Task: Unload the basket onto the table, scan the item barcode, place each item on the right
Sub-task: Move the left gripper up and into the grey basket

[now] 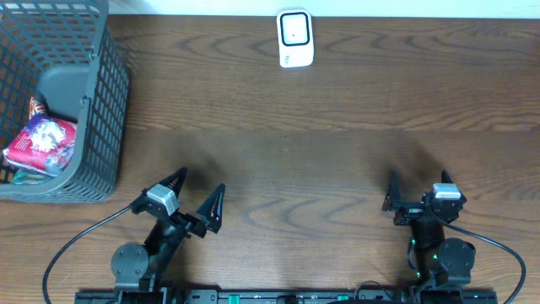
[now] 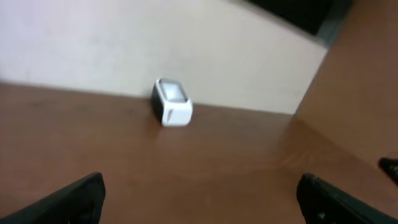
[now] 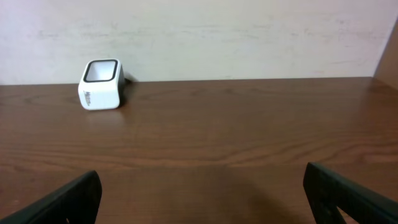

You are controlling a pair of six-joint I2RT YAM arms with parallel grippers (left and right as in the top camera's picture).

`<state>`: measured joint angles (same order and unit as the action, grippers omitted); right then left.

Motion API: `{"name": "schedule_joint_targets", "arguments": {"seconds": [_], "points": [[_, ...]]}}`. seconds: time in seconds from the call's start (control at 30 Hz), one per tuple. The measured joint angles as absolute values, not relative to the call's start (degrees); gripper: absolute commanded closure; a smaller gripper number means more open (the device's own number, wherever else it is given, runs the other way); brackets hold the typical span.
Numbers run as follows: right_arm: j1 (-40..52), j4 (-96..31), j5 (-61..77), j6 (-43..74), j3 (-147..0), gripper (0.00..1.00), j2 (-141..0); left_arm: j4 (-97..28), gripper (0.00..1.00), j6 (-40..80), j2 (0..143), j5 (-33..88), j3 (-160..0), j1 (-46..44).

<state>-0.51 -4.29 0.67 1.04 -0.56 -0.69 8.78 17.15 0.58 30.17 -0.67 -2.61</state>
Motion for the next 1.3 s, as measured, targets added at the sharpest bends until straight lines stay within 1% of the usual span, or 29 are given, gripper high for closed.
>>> {"name": "schedule_joint_targets", "arguments": {"seconds": [0.13,0.33,0.57,0.63,0.77,0.83,0.93,1.07,1.3], "points": [[-0.51,-4.25,0.67,1.04,-0.56,0.01,-0.69,12.69,0.02,17.17,0.58,31.05,-0.86,-2.61],[-0.51,-4.25,0.67,1.04,-0.56,0.01,-0.69,13.45,0.02,15.97,0.95,30.65,-5.82,-2.61],[-0.51,-4.27,0.67,1.04,-0.56,0.01,-0.67,13.32,0.02,13.45,9.26,27.49,-15.55,-2.61],[-0.51,-4.29,0.67,1.04,-0.56,0.01,-0.69,9.19,0.02,13.17,13.72,26.59,-20.18,-2.61],[-0.51,-4.29,0.64,1.04,-0.56,0.01,-0.69,-7.64,0.02,12.67,25.87,24.77,-33.01,-2.61],[-0.51,-4.27,0.67,1.04,-0.56,0.01,-0.69,-11.55,0.02,12.6,31.64,25.82,-38.24,-2.61],[-0.51,-4.25,0.67,1.04,-0.56,0.01,-0.69,-12.23,0.02,12.53,37.76,28.84,-42.5,-2.61],[-0.51,-4.25,0.64,1.04,-0.56,0.01,-0.69,-10.87,0.02,12.34,42.0,33.36,-42.89,-2.61],[-0.51,-4.25,0.64,1.04,-0.56,0.01,-0.69,-8.69,0.02,12.16,44.49,35.55,-43.75,-2.61]]}}
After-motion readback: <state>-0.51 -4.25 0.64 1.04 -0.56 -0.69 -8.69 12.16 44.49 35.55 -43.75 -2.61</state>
